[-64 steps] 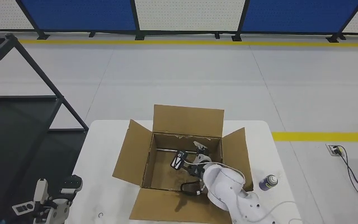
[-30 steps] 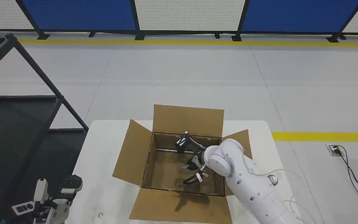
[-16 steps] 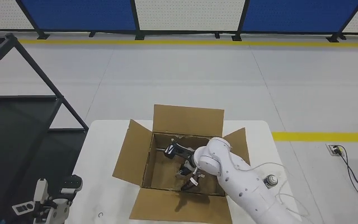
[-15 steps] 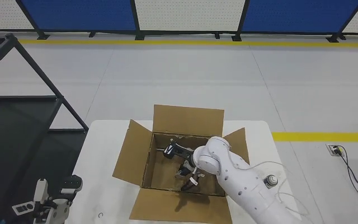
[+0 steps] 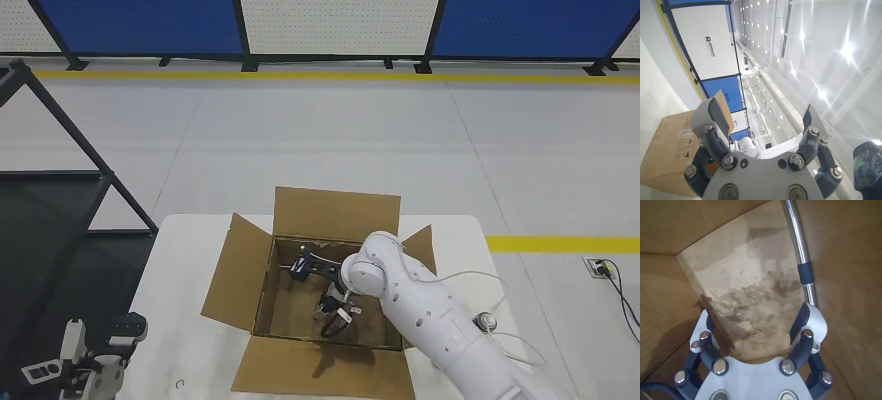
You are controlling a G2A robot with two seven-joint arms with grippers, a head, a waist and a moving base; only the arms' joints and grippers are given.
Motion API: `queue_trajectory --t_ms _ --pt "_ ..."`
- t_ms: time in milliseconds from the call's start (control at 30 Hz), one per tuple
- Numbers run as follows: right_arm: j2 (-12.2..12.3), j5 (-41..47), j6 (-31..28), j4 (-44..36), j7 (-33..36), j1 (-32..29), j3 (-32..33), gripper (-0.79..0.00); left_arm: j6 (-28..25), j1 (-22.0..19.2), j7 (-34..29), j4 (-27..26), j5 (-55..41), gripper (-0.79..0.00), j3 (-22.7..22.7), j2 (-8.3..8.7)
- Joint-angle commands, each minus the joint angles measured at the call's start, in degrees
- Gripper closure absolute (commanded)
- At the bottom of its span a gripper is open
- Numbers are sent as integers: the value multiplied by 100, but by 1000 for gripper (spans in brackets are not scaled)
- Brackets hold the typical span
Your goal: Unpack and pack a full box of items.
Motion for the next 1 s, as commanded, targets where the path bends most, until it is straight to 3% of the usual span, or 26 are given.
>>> queue_trajectory --t_ms 0,167,400,567,733,967 --pt "0 0 0 1 0 0 0 -785 0 0 0 0 0 -785 0 0" --pt "0 0 0 1 0 0 0 -785 0 0 0 0 0 -785 0 0" --pt "159 -490 75 -564 -559 -347 146 -785 127 -19 -38 75 59 -785 15 4" --pt "293 -673 73 -1007 -490 -610 319 -785 933 -646 -446 655 488 -785 154 49" --pt "435 -904 -10 -1485 -526 -872 523 -785 1262 -754 -1097 786 833 -785 61 102" --pt "619 -1162 -41 -2167 -451 -1287 818 -785 1246 -821 -2079 1158 980 -785 -34 174"
